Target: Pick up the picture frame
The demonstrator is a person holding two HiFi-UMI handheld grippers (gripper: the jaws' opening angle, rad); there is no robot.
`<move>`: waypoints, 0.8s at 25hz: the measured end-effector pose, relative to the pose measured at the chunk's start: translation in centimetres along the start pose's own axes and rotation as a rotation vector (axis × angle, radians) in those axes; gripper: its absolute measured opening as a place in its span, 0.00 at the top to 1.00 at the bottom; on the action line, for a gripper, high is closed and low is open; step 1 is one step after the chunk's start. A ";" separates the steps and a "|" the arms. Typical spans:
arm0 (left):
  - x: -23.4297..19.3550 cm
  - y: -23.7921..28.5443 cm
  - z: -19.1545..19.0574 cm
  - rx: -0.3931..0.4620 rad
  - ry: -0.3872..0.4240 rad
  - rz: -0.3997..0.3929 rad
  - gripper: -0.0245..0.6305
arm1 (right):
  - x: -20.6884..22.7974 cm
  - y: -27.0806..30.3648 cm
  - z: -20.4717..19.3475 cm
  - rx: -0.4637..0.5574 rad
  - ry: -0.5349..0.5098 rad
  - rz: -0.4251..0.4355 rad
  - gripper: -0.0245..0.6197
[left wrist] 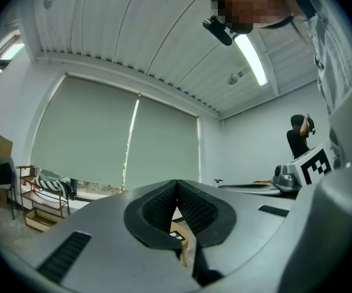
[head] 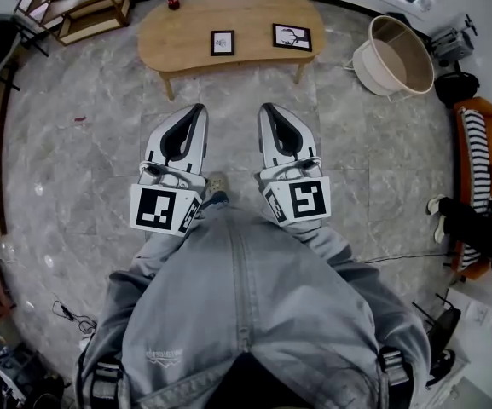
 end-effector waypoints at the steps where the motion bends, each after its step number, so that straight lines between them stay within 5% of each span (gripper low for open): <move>1: -0.7 0.7 -0.1 0.002 -0.001 -0.010 0.93 | 0.3 0.9 -0.1 -0.001 -0.001 -0.010 0.91; 10: -6.5 5.2 -1.0 0.011 -0.006 -0.095 0.93 | 1.1 7.3 -1.0 0.004 -0.012 -0.092 0.91; 20: -10.0 6.6 -2.0 -0.003 -0.042 -0.084 0.94 | 1.0 11.1 -1.5 -0.026 -0.026 -0.082 0.91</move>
Point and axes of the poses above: the fingertips, and each gripper's own axes: y forward along the fingers, x to its right, z out of its top, the point moved 1 cm from there along -y, backward along the fingers, and after that the axes turned 1 degree about y, right-handed, at the moved point
